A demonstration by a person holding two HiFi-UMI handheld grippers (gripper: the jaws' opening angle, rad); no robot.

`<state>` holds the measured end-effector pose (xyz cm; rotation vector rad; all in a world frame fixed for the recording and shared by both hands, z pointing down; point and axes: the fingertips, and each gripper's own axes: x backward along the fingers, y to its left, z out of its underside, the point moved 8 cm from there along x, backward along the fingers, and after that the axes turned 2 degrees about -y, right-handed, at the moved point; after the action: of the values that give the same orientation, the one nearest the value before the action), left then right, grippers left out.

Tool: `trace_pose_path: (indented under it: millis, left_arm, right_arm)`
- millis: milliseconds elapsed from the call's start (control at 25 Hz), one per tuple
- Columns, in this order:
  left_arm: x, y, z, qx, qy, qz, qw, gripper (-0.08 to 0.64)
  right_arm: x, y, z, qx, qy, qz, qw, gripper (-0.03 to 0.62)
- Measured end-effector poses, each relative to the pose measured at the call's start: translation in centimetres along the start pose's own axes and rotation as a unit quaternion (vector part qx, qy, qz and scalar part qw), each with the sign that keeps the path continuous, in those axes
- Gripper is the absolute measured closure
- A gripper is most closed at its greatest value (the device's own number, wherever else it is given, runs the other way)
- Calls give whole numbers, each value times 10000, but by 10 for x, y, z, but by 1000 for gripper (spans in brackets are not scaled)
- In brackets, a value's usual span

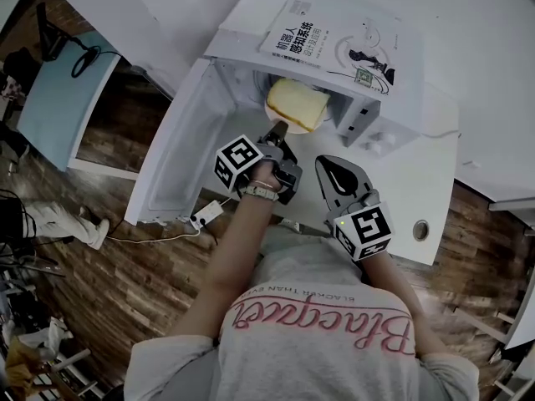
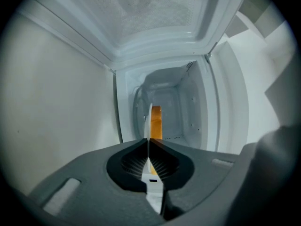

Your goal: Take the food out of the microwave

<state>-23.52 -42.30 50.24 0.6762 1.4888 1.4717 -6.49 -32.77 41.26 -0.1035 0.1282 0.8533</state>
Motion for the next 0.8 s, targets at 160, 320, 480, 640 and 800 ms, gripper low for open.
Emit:
trace_pose_path:
  millis: [160,320,480,640,800]
  left_arm:
    - [16,-3,11,40,-104,71,9999,543]
    - [37,-7,27,172,-209,170,9995,543]
    - [61,-14,41,128,-296,245,9992,543]
    - [85,-23,57,90,-412,396,9983,543]
    - [113,-31,72,157,-493,579,9970,543]
  right_arm:
    - [17,2,-4,321,-80,249,9991,583]
    - [36,7,-9,312,-173,236,9991,583]
    - [49,13,-15,303,-234,193,9991,583]
    - [64,19,-15,-93,-274,17,9996,583]
    - [79,32,-19,208,-240,56,9995,583]
